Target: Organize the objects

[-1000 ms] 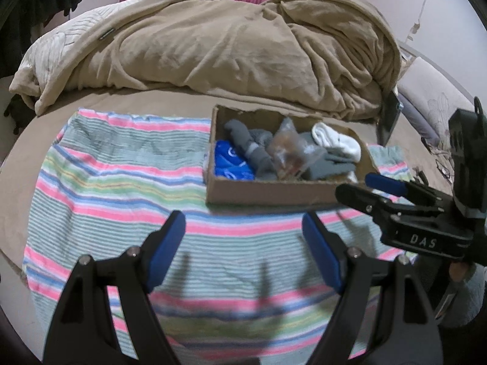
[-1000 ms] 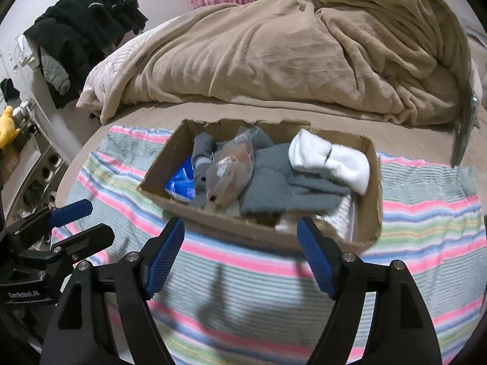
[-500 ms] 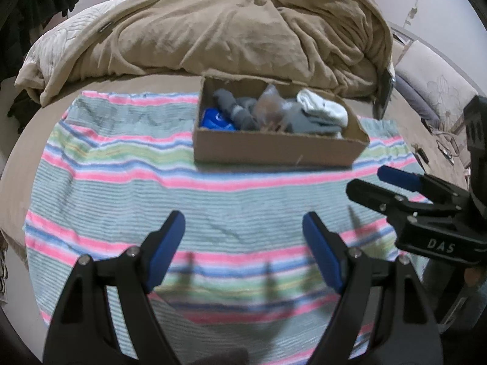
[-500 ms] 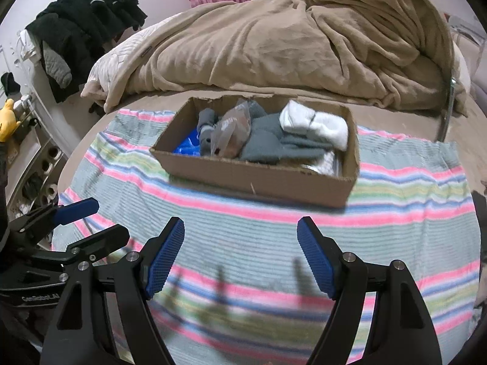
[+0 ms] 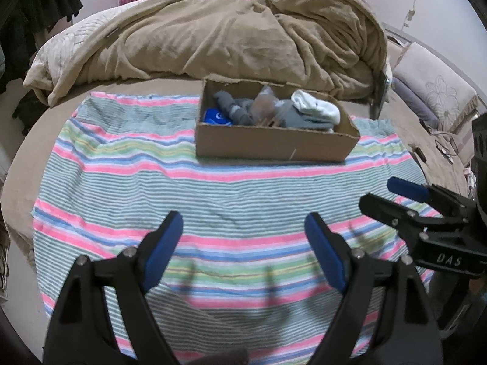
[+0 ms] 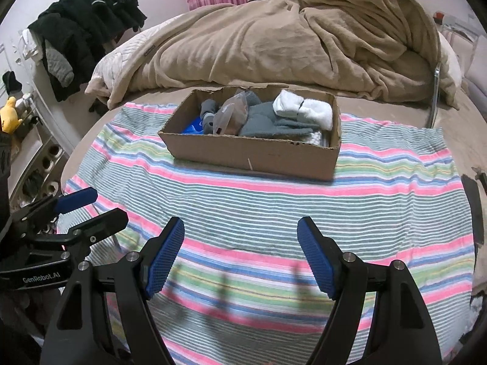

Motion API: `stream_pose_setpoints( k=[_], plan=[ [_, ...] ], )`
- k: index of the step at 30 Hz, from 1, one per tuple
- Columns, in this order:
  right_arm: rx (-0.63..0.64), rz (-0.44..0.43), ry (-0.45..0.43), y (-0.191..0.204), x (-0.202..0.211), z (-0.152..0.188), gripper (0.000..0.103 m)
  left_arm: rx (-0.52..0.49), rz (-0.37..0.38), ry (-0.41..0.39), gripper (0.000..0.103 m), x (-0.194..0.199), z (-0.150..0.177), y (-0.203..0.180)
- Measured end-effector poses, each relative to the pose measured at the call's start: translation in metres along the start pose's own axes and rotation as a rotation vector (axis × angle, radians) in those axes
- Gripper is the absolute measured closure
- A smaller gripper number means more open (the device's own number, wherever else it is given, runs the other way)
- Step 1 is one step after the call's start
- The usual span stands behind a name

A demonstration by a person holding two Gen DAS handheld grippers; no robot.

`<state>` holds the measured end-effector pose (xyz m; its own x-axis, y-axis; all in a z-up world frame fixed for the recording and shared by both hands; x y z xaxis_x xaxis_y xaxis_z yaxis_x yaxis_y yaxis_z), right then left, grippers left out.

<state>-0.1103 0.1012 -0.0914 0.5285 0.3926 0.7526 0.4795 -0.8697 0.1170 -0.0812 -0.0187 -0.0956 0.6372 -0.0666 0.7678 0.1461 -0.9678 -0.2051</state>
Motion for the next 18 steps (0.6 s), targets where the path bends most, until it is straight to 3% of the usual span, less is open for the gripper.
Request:
stream_pose_setpoints(
  k=[18],
  plan=[
    [0.0,-0.003,-0.008,0.0005,0.0041,-0.0022,0.024,-0.012,0.005,0.0,0.018,0.0041,-0.0005,-0.007]
  ],
)
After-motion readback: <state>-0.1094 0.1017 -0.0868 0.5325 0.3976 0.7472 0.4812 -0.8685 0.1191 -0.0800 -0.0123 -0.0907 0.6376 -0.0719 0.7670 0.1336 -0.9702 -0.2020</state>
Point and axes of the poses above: each gripper's, at about its wrist camera, not at the fingertips, and x roughly against the way its jaws point, y to its left, z to its underside, the point moved 9 cm from there along -x, roughly the way its jaws point, and after that the axes turned 6 degrees about x, right-handed, at the moved point
